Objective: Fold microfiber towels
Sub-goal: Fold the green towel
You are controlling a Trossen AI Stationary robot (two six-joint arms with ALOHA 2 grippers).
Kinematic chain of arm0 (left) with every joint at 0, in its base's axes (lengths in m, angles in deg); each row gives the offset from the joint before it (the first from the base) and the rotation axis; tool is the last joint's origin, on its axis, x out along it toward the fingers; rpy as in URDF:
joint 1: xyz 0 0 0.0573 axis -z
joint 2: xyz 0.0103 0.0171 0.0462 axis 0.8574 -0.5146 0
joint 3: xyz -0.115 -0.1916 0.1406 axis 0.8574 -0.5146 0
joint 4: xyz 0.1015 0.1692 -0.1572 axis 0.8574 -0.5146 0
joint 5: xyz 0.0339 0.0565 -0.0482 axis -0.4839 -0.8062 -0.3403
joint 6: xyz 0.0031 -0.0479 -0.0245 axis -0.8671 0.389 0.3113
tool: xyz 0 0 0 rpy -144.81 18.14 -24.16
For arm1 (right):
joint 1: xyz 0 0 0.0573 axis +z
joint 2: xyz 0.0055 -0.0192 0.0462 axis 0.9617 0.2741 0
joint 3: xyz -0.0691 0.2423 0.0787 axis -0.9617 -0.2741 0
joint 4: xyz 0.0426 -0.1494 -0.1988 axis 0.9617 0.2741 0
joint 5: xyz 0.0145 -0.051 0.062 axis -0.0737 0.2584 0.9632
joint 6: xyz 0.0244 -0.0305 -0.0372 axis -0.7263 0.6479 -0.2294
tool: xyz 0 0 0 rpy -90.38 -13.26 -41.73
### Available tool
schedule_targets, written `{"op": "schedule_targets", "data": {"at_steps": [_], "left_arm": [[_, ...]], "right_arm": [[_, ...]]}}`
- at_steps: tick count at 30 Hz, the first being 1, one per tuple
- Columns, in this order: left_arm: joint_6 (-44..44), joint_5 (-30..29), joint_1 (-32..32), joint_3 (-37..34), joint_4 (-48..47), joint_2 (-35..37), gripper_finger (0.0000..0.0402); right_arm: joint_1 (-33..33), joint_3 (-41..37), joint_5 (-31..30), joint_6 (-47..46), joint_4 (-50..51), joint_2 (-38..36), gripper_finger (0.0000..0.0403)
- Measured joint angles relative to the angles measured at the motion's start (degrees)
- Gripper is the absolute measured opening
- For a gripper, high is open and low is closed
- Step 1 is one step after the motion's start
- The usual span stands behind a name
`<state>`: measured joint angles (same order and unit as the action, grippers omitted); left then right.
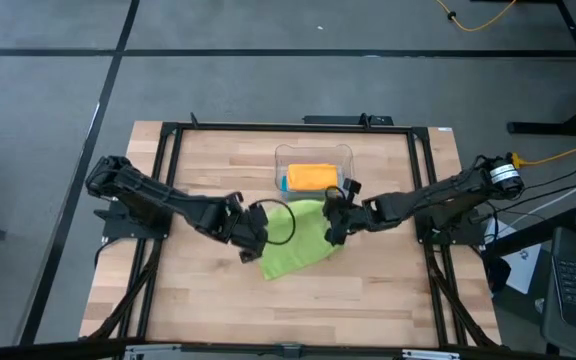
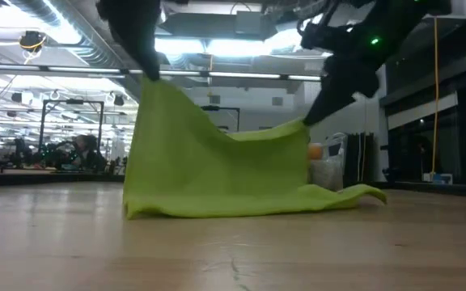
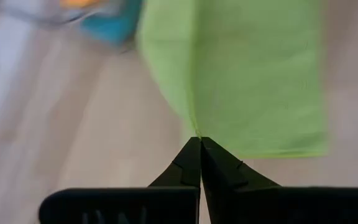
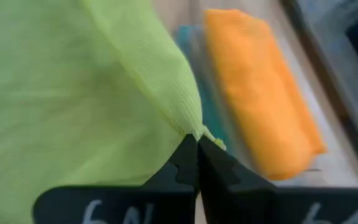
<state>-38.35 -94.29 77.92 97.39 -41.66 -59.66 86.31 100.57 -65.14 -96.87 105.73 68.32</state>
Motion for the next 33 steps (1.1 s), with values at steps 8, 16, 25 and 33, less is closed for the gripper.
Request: {"op": "schedule_targets", "data": {"at_steps": [8, 16, 25, 33], "left_arm": [[4.4, 1.99, 7.13, 0.02, 11.28, -2.22, 0.0], [9.04, 3.67, 10.96, 0.0, 12.01, -12.12, 0.0], [9.15, 4.79, 12.31, 0.0, 19.61, -19.18, 0.0], [14.04, 8.31, 11.87, -0.01, 20.75, -20.42, 0.0032]], "right_arm": [[7.9, 0.0, 4.02, -9.22, 5.97, 0.0, 0.0006], [12.89, -3.84, 5.95, -19.35, 7.79, 0.0, 0.0006], [15.13, -11.63, 9.23, -22.5, -2.26, 0.0, 0.0014], [15.13, -13.72, 15.87, -22.67, -3.46, 0.0, 0.0076]]}}
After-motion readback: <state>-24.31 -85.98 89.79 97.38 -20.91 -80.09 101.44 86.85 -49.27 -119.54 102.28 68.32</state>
